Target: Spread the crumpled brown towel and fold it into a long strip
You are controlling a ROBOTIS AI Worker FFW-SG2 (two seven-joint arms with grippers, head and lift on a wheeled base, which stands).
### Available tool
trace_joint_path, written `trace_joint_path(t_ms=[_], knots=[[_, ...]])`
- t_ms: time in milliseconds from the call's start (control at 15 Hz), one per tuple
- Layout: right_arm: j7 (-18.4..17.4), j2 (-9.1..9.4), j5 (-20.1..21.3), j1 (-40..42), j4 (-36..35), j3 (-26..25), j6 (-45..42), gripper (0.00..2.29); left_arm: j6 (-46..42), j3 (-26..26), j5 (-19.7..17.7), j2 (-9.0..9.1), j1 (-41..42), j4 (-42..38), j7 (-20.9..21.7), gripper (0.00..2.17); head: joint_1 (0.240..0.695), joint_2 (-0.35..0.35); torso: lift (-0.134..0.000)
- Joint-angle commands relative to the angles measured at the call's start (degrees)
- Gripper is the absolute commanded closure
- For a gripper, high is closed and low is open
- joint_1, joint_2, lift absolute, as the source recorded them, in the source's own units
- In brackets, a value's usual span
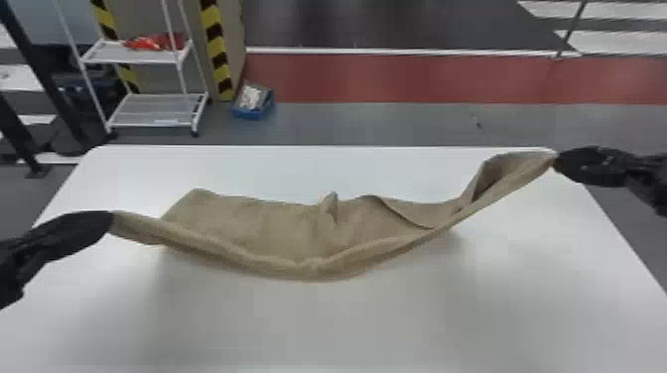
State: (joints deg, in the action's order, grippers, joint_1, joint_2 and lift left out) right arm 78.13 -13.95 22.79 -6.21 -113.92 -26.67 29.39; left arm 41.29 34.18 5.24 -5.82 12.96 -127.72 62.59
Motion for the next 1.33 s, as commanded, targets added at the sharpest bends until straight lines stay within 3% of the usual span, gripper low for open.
trace_joint_path(t_ms=[0, 267, 400, 467, 667, 800, 1000, 1067, 1133, 1267], knots=[[-0.09, 0.15, 0.68, -0.65, -1.75, -0.92, 4.85, 1.98, 2.62, 1.94, -1.02, -2.61, -3.64, 1.77, -0.1, 1.09, 0.695, -0.002, -0.125], [-6.15, 0.95, 0.06, -0.47, -4.65, -1.54, 13.46, 1.98, 5.43, 3.0, -3.31, -5.95, -8.04, 3.71, -0.98, 1.09, 0.689, 0.016, -0.125], [-8.7, 3.05, 2.35, -1.26, -4.74, 1.62, 14.52, 2.0, 5.43, -0.08, -2.25, -6.04, -11.9, 5.55, -1.59, 1.09, 0.667, 0.018, -0.125], [-10.55, 3.67, 4.1, -2.32, -4.74, 4.17, 17.15, 2.12, 5.96, -2.19, -1.73, -6.04, -14.01, 7.4, -1.85, 1.09, 0.659, 0.02, -0.125], [-13.53, 5.16, 7.97, -6.71, -2.45, 10.68, 20.32, 2.13, 5.78, -9.83, 1.26, -6.22, -21.66, 15.75, -3.88, 1.09, 0.632, 0.023, -0.125], [-18.28, 6.04, 10.87, -11.55, 0.89, 14.9, 22.6, 2.23, 5.25, -14.75, 3.11, -6.22, -29.13, 24.1, -6.07, 1.09, 0.605, 0.021, -0.125], [-23.55, 6.92, 12.19, -19.63, 8.8, 15.51, 22.43, 2.25, 1.39, -19.24, 4.87, -6.22, -40.29, 35.79, -8.62, 1.09, 0.559, 0.007, -0.125], [-23.73, 7.1, 12.45, -22.45, 11.44, 15.16, 22.08, 2.25, 0.33, -19.94, 5.31, -6.22, -44.42, 40.0, -9.33, 1.09, 0.542, 0.001, -0.125], [-24.08, 7.1, 12.37, -24.47, 12.84, 14.9, 21.72, 2.25, -0.55, -20.47, 6.01, -6.22, -47.59, 42.99, -10.03, 1.09, 0.495, -0.014, -0.125], [-24.52, 6.75, 12.1, -27.37, 13.28, 14.63, 21.72, 2.25, -2.13, -20.82, 6.36, -6.66, -50.84, 44.57, -10.47, 1.09, 0.452, -0.019, -0.125]])
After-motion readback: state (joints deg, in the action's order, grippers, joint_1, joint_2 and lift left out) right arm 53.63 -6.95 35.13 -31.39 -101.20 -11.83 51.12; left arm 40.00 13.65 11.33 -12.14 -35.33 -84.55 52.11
